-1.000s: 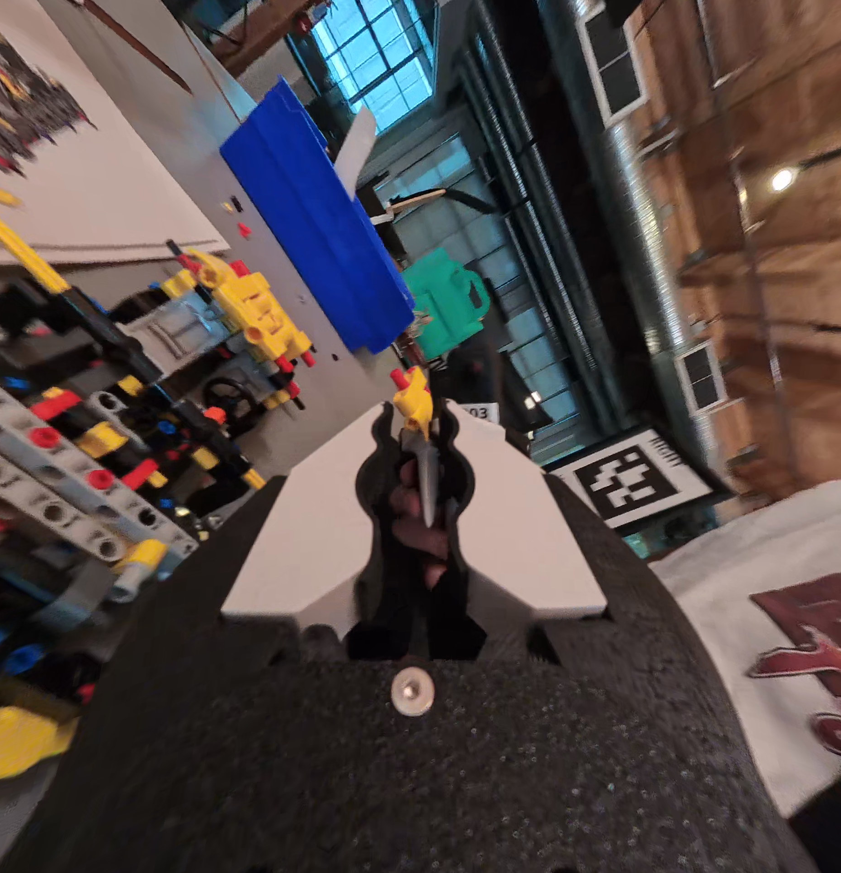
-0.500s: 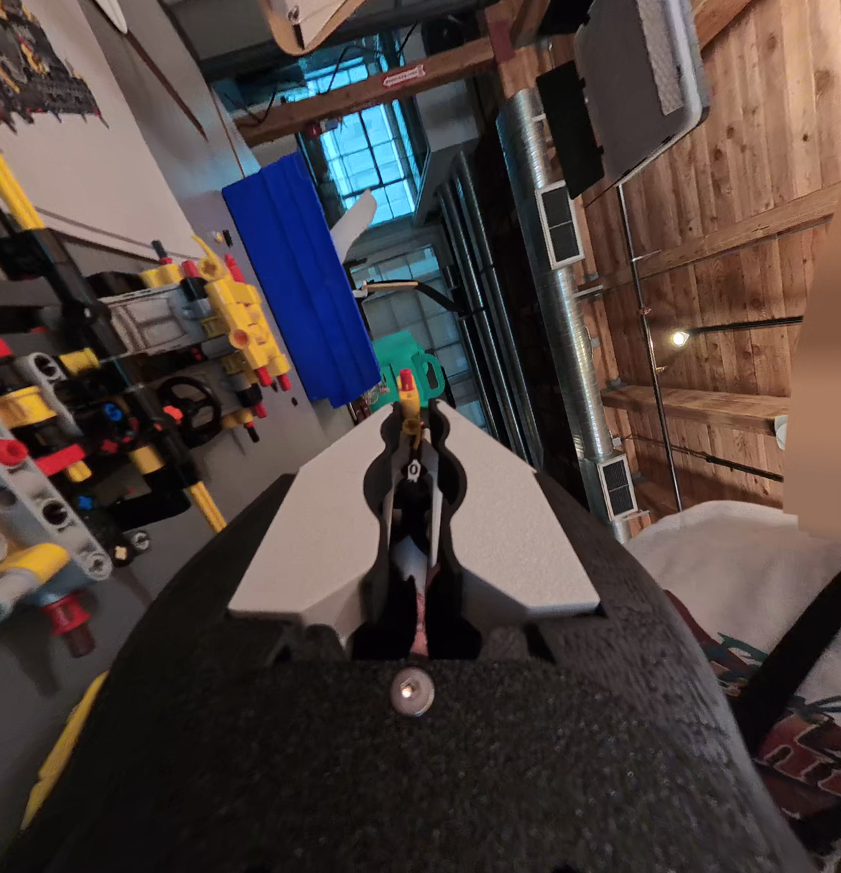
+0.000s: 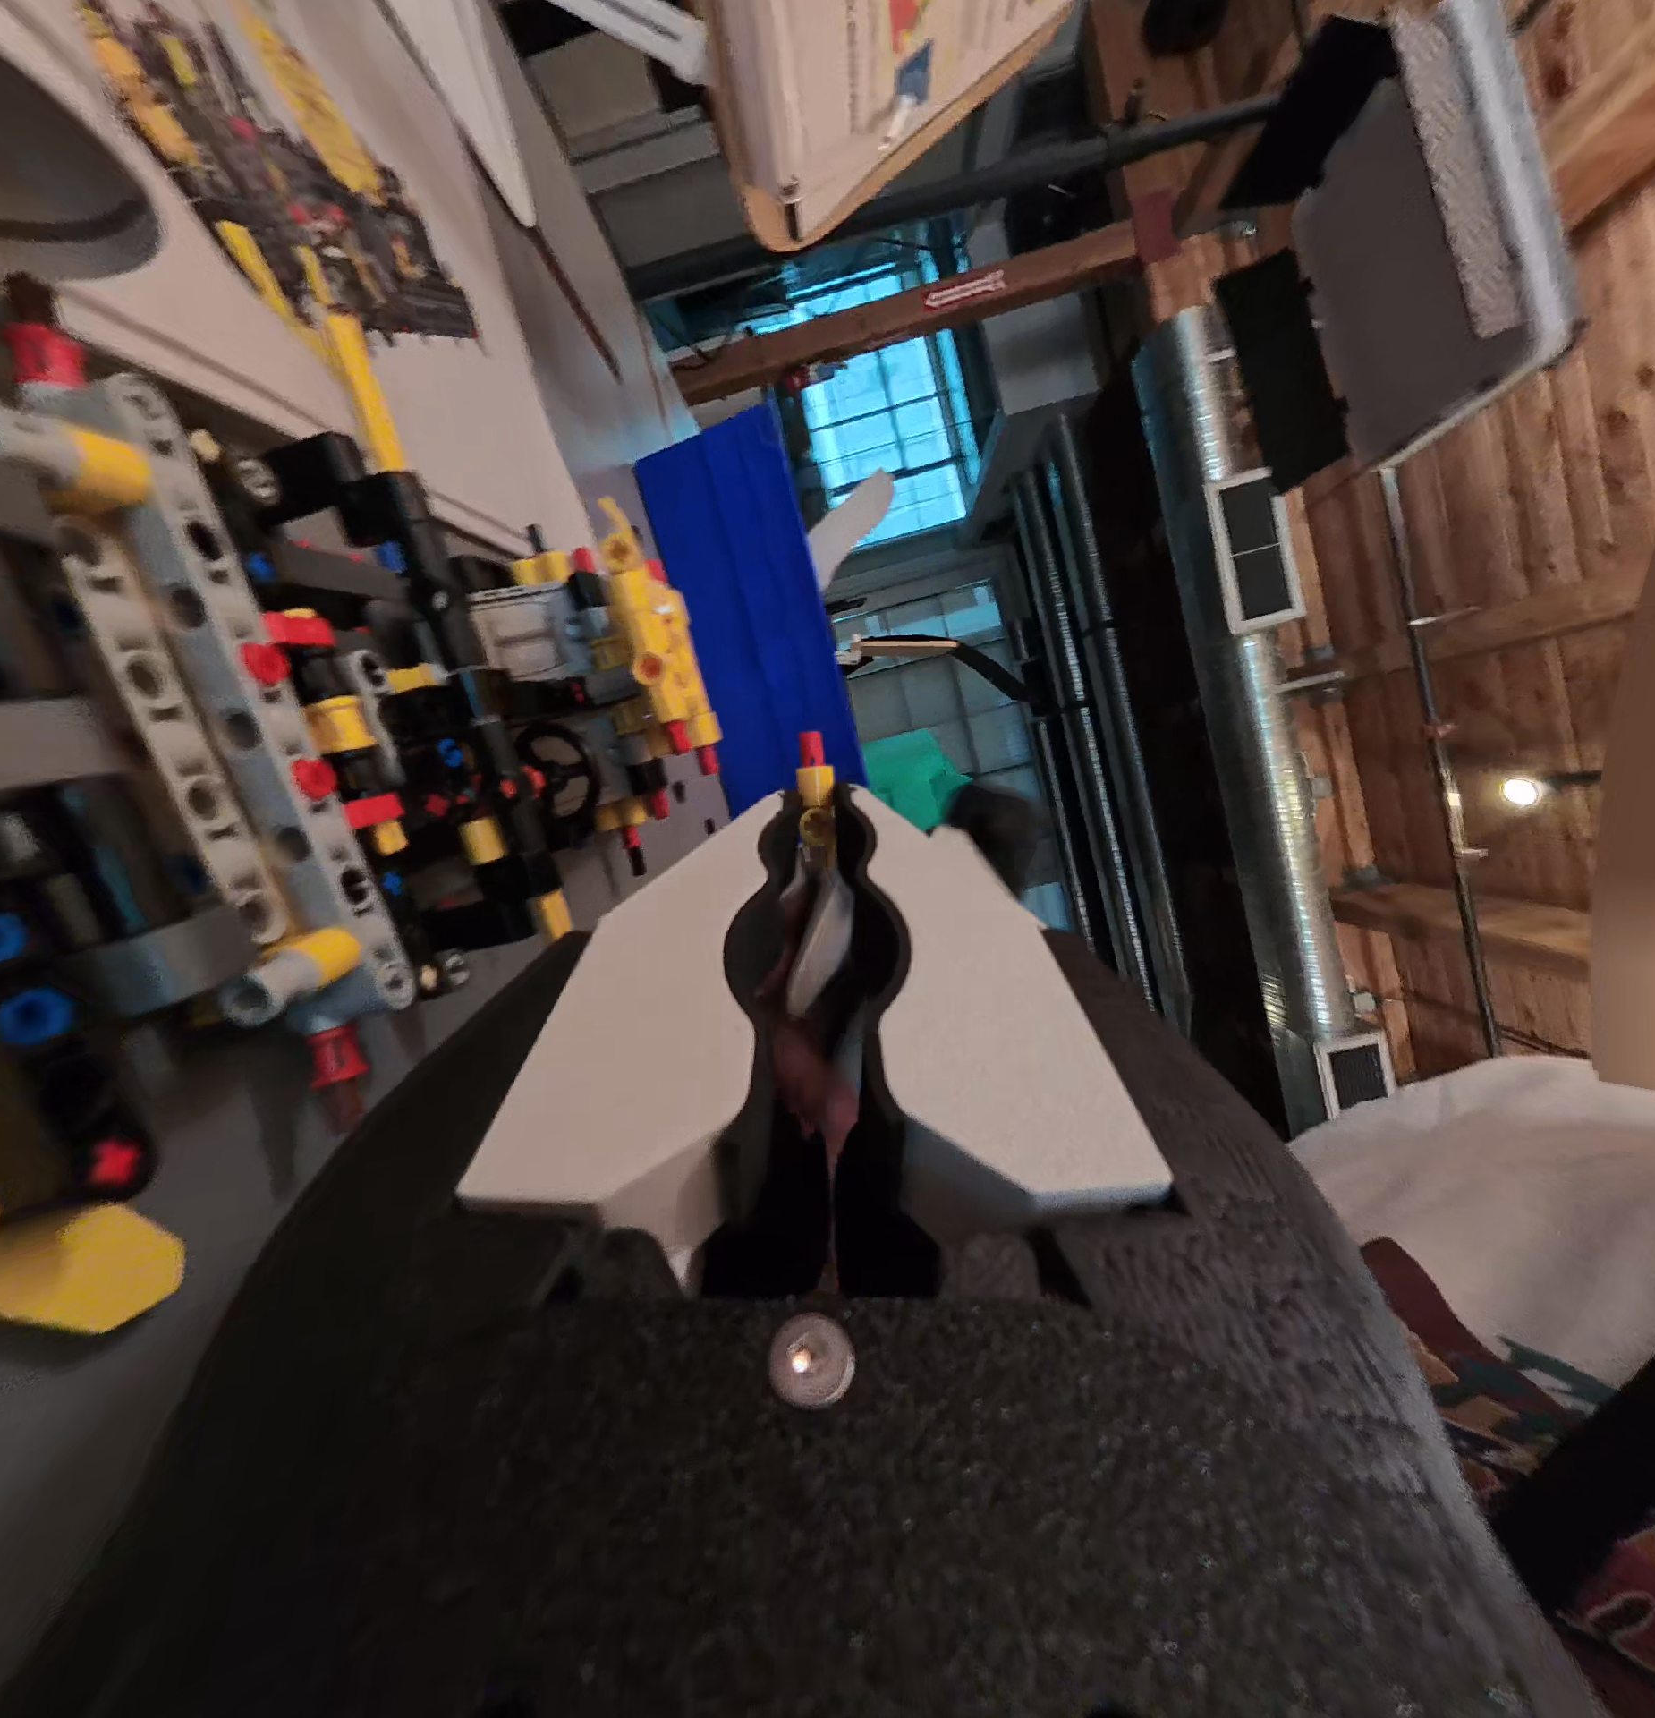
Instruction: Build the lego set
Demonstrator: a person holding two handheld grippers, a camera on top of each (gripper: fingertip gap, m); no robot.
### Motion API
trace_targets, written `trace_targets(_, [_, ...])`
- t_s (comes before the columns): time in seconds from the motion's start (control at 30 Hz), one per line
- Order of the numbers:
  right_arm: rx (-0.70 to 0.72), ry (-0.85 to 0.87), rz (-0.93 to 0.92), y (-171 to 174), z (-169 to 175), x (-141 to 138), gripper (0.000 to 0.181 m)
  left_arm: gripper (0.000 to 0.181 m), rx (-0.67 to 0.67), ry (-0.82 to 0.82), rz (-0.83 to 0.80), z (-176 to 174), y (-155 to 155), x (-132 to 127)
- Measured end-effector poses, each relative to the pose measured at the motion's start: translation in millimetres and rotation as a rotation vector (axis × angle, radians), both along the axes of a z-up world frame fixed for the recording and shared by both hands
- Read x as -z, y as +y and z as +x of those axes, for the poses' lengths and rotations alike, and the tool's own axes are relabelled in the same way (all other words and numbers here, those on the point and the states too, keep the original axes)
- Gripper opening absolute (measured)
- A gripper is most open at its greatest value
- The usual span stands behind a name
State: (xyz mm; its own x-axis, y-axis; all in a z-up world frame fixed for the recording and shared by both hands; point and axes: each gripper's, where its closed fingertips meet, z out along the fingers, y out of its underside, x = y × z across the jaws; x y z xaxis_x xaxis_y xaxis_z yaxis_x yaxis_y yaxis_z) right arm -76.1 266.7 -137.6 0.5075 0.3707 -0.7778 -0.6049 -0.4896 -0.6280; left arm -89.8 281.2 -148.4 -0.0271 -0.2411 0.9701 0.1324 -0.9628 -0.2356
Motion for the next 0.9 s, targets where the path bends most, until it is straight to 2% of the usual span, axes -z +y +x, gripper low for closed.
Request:
trace_targets(0.07, [-0.138, -0.293, 0.103, 6, 8, -6, 0.019, 0.007, 0.003, 0.025, -0.002, 3, -3, 5])
trace_targets(0.13, [-0.273, -0.502, 0.137, 20, 18, -5, 0.038, 0.007, -0.007, 0.066, -0.005, 7, -4, 13])
trace_targets(0.23, [-0.48, -0.68, 0.26, 40, 17, -7, 0.037, 0.007, -0.035, 0.1, 0.001, 11, -2, 19])
trace_targets(0.3, [-0.668, -0.783, 0.278, 46, 13, 9, 0.037, 0.007, -0.045, 0.139, 0.021, 12, -1, 22])
trace_targets(0.37, [-0.784, -0.852, 0.256, 56, 15, 28, 0.038, 0.007, -0.055, 0.145, 0.02, 13, 1, 23])
trace_targets(0.53, [-0.946, -0.704, 0.253, 59, 8, 41, 0.042, 0.007, -0.077, 0.138, -0.022, 12, 3, 25])
trace_targets(0.77, [-0.914, -0.625, 0.274, 59, 4, 43, 0.026, 0.007, -0.073, 0.12, -0.16, 13, 5, 31])
trace_targets(0.9, [-0.903, -0.608, 0.277, 59, 3, 43, 0.026, 0.007, -0.063, 0.133, -0.128, 17, 5, 26])
